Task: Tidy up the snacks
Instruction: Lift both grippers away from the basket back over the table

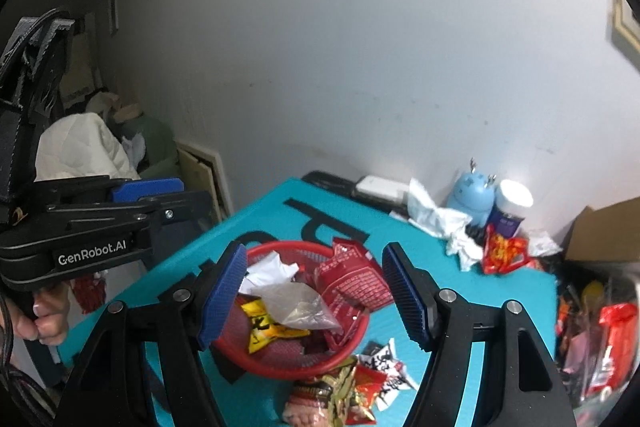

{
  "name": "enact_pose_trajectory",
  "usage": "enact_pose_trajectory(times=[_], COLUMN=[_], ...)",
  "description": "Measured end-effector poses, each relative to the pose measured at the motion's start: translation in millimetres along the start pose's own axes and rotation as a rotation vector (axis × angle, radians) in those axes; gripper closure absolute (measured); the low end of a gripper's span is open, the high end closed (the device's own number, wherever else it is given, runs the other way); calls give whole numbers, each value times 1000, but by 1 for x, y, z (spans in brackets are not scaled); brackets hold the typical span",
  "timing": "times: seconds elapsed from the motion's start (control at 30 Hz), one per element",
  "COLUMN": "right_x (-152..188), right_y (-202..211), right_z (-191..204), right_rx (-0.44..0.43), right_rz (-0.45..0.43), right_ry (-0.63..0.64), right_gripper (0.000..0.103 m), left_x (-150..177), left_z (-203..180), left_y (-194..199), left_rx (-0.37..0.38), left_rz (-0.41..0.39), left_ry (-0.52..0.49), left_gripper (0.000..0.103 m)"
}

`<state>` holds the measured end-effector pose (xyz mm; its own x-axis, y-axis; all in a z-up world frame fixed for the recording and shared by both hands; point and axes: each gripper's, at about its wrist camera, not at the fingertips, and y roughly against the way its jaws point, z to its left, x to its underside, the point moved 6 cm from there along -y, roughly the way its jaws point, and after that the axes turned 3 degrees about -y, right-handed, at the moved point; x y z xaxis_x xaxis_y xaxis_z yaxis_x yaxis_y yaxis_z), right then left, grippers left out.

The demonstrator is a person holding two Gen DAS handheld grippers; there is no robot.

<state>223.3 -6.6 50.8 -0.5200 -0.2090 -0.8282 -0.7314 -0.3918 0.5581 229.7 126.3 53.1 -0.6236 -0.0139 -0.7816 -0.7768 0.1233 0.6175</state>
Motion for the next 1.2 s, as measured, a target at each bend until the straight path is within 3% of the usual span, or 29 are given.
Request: enact_pose_trajectory(times=[0.6,1.2], right_x=[-1,49], right_y=[110,171], right_z=[-2,-36], right_rx=[48,146], right_rz=[-132,-132], right_ry=[1,-56], right_gripper=[30,24], left_x=[-3,35], left_z=[-66,-136], left_y=[100,116], left_rx=[42,167], left_rz=[-148,-138], left_ry=[-87,-146], left_gripper=[68,68])
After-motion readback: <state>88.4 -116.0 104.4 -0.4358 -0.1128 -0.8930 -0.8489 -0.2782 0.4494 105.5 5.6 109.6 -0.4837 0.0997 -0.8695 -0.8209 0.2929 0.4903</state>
